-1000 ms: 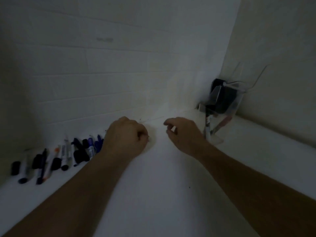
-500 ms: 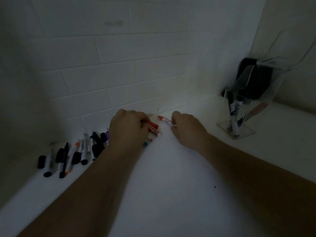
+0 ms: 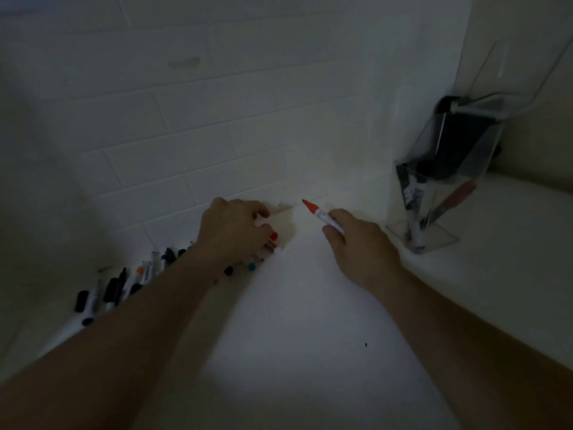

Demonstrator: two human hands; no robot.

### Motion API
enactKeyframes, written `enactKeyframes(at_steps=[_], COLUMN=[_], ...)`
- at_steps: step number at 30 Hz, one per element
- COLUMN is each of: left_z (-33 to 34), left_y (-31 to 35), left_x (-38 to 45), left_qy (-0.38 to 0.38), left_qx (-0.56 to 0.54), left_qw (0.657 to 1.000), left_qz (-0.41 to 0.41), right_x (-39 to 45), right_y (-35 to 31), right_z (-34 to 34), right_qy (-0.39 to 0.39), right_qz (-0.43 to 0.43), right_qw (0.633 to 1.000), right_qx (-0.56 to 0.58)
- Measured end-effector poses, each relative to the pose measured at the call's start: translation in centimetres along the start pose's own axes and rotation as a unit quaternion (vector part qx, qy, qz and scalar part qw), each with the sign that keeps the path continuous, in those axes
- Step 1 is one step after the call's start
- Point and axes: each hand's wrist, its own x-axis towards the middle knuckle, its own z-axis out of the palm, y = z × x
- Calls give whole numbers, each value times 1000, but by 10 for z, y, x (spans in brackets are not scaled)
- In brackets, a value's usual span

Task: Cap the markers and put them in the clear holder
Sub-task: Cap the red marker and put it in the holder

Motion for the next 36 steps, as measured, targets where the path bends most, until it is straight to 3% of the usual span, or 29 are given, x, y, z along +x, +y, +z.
enactKeyframes(at_steps=[4, 6, 9, 13, 17, 20, 24, 27, 36], left_z=[-4, -1, 0, -11, -6, 8, 9, 6, 13], left_y=[25, 33, 39, 35, 24, 12, 6, 4, 0], left_x=[28, 38, 46, 32, -6, -32, -47, -48, -44], left_qy=[-169, -188, -145, -54, 19, 68, 57, 31, 48], left_qx=[130, 148, 120, -92, -220, -276, -401, -385, -348], left_qw=[977, 971, 982, 993, 974, 958, 914, 922, 935], left_qz=[6, 11, 20, 51, 57, 33, 3, 14, 54], right_x=[0, 0, -1, 0, 2, 2, 4, 1, 1], right_y=[2, 3, 4, 4, 1, 3, 0, -6, -12], right_z=[-1, -3, -6, -6, -4, 0, -2, -6, -8], right_qy=[0, 3, 6, 15, 42, 67, 36, 34, 48], right_qz=[12, 17, 17, 26, -10, -23, -4, -20, -89], right_qw=[1000, 999, 998, 996, 994, 996, 996, 997, 994], right_qx=[21, 38, 63, 82, 105, 57, 80, 72, 34])
